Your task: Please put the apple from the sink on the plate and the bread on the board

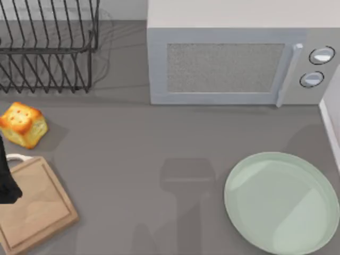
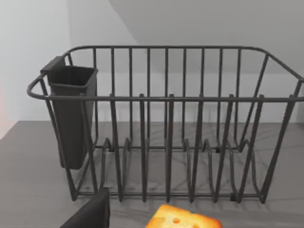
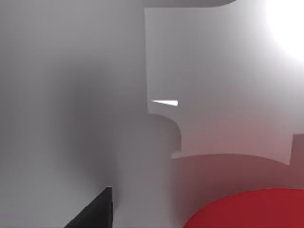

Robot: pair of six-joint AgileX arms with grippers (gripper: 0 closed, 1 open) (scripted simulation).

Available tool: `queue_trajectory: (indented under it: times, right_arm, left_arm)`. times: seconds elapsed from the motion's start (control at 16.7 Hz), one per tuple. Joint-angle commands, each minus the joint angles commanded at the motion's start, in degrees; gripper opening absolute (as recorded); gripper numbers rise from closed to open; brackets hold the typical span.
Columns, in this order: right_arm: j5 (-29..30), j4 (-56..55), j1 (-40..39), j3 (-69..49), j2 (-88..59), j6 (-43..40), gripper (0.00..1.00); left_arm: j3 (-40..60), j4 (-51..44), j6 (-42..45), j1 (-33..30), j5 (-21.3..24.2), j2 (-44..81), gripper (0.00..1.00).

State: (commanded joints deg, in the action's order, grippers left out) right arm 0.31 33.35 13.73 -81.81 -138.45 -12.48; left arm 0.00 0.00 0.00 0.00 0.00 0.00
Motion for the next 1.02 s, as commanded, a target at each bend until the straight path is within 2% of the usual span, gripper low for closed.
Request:
queue_trajectory:
  times: [0.78, 1.02]
  right_arm:
    - [0.0, 0.0, 0.0, 0.0, 0.0, 0.0, 0.02]
    - [0.0, 0.0, 0.0, 0.0, 0.0, 0.0, 0.00]
  left_arm:
    - [0.0, 0.0, 0.0, 0.0, 0.0, 0.0, 1.00]
    - [0.0, 0.0, 0.0, 0.0, 0.0, 0.0, 1.00]
